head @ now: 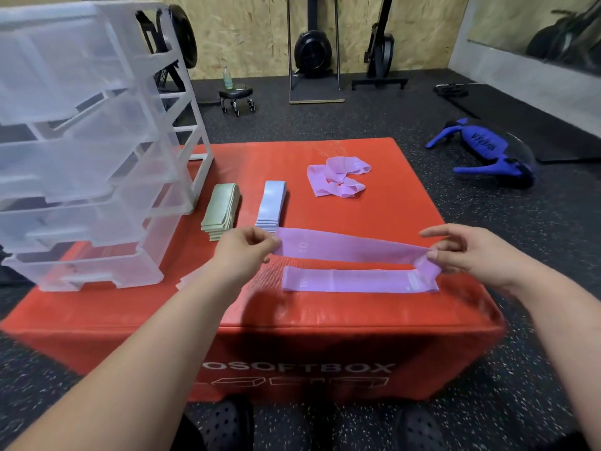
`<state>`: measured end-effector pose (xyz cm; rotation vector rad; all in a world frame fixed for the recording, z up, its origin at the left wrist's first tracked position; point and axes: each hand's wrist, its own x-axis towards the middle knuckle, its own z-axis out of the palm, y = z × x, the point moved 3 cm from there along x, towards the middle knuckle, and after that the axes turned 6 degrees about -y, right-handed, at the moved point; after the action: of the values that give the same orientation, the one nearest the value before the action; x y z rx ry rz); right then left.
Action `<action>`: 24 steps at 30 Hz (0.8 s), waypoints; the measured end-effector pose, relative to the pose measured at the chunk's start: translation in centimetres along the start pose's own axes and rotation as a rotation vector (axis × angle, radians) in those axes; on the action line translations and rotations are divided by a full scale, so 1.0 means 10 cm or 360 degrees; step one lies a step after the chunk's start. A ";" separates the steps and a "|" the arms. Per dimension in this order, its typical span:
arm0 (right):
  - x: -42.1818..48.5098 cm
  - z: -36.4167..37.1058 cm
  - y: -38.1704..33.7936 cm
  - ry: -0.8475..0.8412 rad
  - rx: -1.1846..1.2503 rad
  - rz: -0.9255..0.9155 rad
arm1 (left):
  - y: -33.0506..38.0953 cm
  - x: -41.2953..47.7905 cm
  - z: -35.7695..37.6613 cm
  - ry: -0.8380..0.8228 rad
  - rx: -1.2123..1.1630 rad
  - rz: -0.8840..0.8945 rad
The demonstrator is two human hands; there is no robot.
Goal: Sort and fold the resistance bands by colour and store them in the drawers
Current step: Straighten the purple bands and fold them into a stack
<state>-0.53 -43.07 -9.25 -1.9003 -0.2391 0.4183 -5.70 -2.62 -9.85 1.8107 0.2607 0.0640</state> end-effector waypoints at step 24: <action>-0.01 0.16 0.26 0.0469 -0.0847 0.0016 | -0.43 0.00 0.12 0.0001 0.0812 -0.0130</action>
<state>-1.31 -42.66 -12.19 -2.4546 -0.1522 0.0746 -6.08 -2.81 -14.27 2.3030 0.3757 -0.0664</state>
